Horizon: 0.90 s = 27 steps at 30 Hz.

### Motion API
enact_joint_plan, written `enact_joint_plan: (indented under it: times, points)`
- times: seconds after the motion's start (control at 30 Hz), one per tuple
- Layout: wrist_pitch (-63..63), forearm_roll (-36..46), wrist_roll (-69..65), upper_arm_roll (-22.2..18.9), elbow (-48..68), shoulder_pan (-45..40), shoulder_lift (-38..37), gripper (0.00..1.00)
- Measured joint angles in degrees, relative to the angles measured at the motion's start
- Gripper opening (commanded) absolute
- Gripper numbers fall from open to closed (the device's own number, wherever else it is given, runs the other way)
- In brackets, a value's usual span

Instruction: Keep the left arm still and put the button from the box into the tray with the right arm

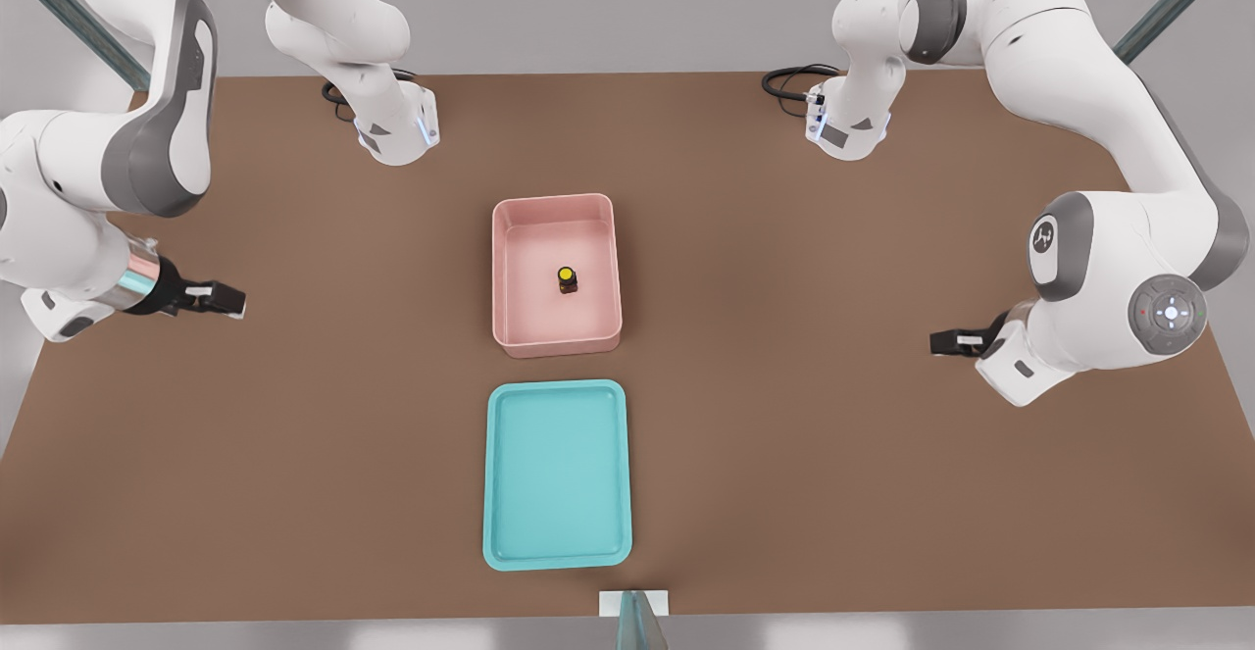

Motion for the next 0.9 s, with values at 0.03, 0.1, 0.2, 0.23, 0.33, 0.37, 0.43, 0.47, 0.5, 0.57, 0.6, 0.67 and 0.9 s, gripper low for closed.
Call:
enact_joint_plan:
  times: [0.03,0.1,0.2,0.23,0.33,0.37,0.43,0.47,0.5,0.57,0.6,0.67,0.9]
  points:
    - [0.3,0.0,0.0,0.0,0.0,0.0,0.0,1.00]
    - [0.6,0.0,0.1,0.9,0.0,-0.1,0.0,1.00]
    - [0.7,-0.1,0.8,14.8,0.1,5.8,-0.1,1.00]
    - [0.8,0.7,1.6,16.8,0.1,9.8,0.9,1.00]
    - [2.6,3.1,5.9,17.6,-0.3,20.5,4.9,1.00]
    - [3.3,4.1,7.7,16.3,-0.7,25.3,6.5,1.00]
    - [6.1,5.9,12.0,15.1,-6.4,32.4,7.7,1.00]
    - [8.9,6.5,14.3,14.9,-11.6,35.4,7.1,1.00]
    - [12.6,6.9,16.5,14.7,-18.4,37.6,5.7,1.00]
    - [19.4,7.5,20.4,12.7,-26.4,39.5,4.2,1.00]
    - [21.9,7.6,21.8,10.1,-29.0,40.3,3.9,1.00]
    - [26.1,7.9,23.9,6.2,-32.0,40.2,3.9,1.00]
    - [41.6,8.3,29.0,3.2,-35.8,41.7,8.2,1.00]
